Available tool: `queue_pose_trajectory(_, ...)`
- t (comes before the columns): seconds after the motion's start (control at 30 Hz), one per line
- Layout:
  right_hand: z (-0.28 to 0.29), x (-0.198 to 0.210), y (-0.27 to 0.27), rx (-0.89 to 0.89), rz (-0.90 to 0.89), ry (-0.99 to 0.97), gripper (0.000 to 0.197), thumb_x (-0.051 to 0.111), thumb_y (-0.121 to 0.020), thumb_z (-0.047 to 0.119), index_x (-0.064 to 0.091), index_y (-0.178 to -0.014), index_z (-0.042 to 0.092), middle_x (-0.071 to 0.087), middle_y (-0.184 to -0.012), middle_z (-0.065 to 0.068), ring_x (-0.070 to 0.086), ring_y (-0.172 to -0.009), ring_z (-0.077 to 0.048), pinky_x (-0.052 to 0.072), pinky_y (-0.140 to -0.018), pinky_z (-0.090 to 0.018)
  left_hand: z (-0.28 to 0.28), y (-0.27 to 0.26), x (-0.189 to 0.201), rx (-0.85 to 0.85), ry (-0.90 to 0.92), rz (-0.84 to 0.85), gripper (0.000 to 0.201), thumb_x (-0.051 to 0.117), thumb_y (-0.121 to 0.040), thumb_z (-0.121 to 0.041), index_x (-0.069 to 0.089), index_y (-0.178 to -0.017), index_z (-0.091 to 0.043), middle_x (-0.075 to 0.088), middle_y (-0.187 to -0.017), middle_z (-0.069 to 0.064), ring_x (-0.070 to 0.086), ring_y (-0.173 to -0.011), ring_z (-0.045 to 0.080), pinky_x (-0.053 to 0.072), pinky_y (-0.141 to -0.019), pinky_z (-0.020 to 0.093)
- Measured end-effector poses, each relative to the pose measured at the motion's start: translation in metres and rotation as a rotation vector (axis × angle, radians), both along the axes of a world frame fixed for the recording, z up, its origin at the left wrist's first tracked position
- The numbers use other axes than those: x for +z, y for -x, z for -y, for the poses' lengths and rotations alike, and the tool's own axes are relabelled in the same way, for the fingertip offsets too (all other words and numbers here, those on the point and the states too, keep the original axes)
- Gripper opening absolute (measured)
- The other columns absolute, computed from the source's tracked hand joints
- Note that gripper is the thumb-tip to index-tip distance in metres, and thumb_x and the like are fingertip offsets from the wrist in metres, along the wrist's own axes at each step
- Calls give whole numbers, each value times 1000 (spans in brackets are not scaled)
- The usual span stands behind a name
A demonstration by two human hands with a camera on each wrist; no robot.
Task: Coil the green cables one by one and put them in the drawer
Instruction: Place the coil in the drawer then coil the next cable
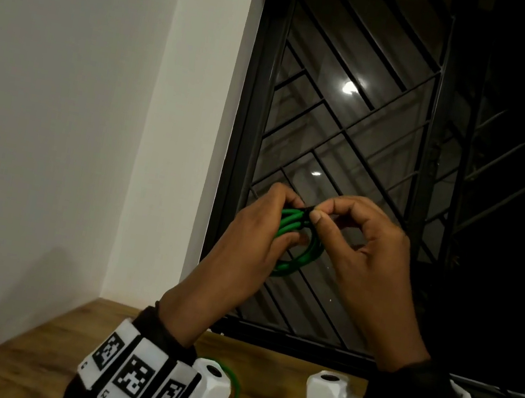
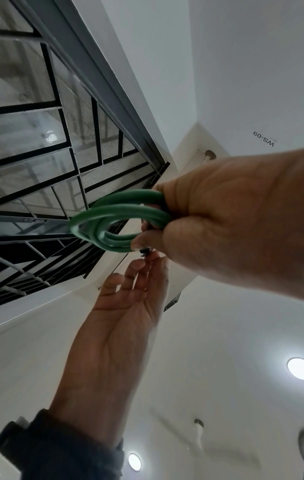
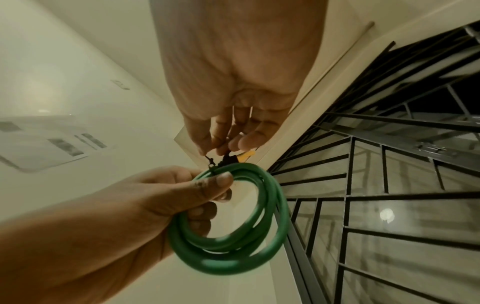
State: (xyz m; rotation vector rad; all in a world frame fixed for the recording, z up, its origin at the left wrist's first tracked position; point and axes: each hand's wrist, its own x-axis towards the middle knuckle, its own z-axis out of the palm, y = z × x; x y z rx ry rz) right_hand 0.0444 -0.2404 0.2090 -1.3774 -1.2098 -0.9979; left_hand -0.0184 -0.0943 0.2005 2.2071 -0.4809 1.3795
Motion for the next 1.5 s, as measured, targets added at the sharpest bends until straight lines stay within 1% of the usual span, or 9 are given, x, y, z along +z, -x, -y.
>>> queue_pose_trajectory(0.17,-3,-3,0,-127,115,141,4,64,-96,28,67,-94,27,62,-93,17,60,-92,-6,45,-68,-25,0,1,0,96,-6,-55,22,59,-97,-18,41,-107,-24,56,-106,1,56,-89,10,43,-69,17)
queue_pose_trajectory(0.4,-4,-7,-1,-267,103,101,11,50,-97,34,61,-95,32,63,-89,16,60,-86,-6,50,-66,-35,8,7,2,108,-29,-123,25,58,-97,-20,34,-107,-21,53,-104,0,58,-87,10,50,-71,21)
queue_pose_trajectory(0.5,-2,-8,0,-348,121,88,10,48,-98,33,58,-95,34,62,-87,16,57,-79,-4,44,-59,-27,14,5,2,116,-109,-182,24,52,-100,-20,30,-109,-20,50,-98,-1,54,-80,9,41,-62,15)
queue_pose_trajectory(0.6,4,-7,-2,-415,96,86,10,53,-101,28,58,-94,31,62,-89,14,59,-75,-7,45,-58,-31,20,4,3,176,-222,-237,24,48,-102,-23,33,-118,-11,47,-93,0,48,-71,10,35,-58,17)
queue_pose_trajectory(0.77,11,-5,-2,-485,17,122,12,53,-100,28,59,-90,30,61,-85,14,58,-80,-8,43,-61,-30,20,4,1,233,-386,-240,28,49,-102,-26,32,-122,-15,52,-99,-1,59,-83,14,54,-77,34)
queue_pose_trajectory(0.87,11,-3,-1,-468,-70,108,12,54,-98,29,60,-88,32,63,-84,14,58,-86,-9,37,-62,-30,13,5,0,153,-347,-152,31,55,-99,-25,26,-109,-28,59,-96,1,62,-79,14,56,-72,38)
queue_pose_trajectory(1.03,16,1,0,-377,-119,65,14,57,-97,26,64,-87,32,69,-89,13,64,-90,-9,51,-75,-39,11,5,-1,52,-310,-69,43,58,-98,-23,25,-121,-37,66,-105,6,66,-85,11,57,-74,28)
queue_pose_trajectory(1.23,13,-2,-3,-358,-87,77,11,55,-99,31,63,-91,33,67,-88,12,64,-91,-10,52,-73,-38,6,0,-1,15,-291,-62,42,59,-98,-22,27,-122,-36,67,-110,2,67,-89,9,57,-78,27)
queue_pose_trajectory(1.5,9,-3,1,-349,17,46,11,52,-99,30,60,-92,32,62,-87,15,60,-90,-12,51,-71,-42,2,0,0,23,-301,-3,39,60,-97,-22,34,-124,-30,66,-106,0,59,-87,4,48,-73,9)
